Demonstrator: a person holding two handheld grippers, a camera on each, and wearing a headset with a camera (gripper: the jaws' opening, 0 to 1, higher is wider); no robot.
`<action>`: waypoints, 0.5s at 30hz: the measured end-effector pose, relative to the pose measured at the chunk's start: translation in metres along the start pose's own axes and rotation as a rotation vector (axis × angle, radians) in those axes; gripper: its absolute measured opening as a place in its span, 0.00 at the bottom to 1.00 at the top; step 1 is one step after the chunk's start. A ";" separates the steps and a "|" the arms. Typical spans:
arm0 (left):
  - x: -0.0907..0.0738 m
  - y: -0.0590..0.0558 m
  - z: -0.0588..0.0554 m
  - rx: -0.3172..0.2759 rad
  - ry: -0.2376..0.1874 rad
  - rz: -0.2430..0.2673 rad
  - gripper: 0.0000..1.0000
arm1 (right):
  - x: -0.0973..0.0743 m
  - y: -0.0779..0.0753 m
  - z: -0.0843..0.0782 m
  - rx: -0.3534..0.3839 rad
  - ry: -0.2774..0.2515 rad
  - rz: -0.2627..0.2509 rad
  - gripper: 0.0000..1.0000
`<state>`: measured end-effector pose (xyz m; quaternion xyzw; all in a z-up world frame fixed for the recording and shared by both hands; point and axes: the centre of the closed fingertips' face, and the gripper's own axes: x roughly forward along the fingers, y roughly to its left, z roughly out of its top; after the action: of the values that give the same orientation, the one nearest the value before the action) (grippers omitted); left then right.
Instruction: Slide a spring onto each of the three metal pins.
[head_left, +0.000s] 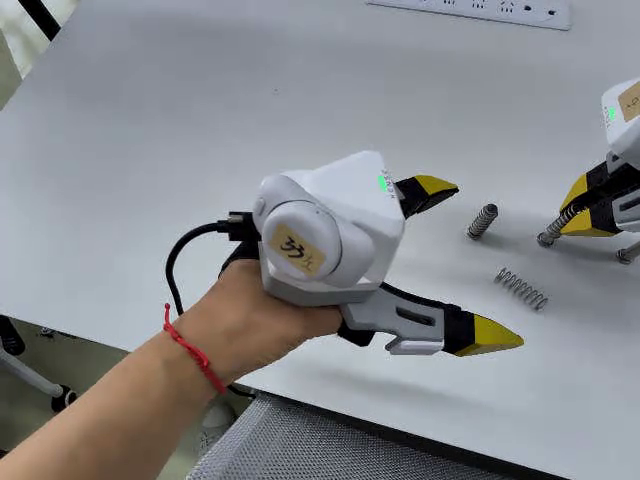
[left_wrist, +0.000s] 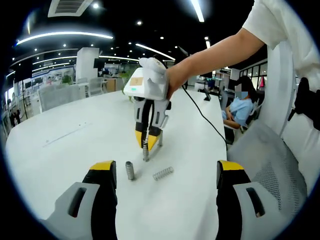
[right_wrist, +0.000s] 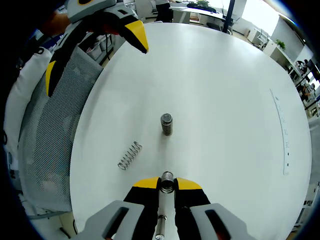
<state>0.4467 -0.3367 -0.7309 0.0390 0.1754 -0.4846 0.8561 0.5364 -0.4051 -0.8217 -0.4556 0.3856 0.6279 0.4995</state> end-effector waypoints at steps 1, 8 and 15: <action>0.000 0.000 0.000 0.000 0.001 0.000 0.81 | 0.001 0.000 0.000 0.001 -0.001 0.000 0.07; 0.000 -0.001 -0.001 -0.003 0.000 0.000 0.81 | 0.007 0.000 -0.002 0.006 -0.002 -0.002 0.07; 0.000 -0.001 0.000 -0.003 0.001 0.001 0.81 | 0.011 0.001 -0.004 0.009 -0.001 -0.002 0.08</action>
<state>0.4463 -0.3373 -0.7309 0.0381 0.1763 -0.4838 0.8564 0.5352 -0.4057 -0.8332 -0.4534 0.3880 0.6259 0.5022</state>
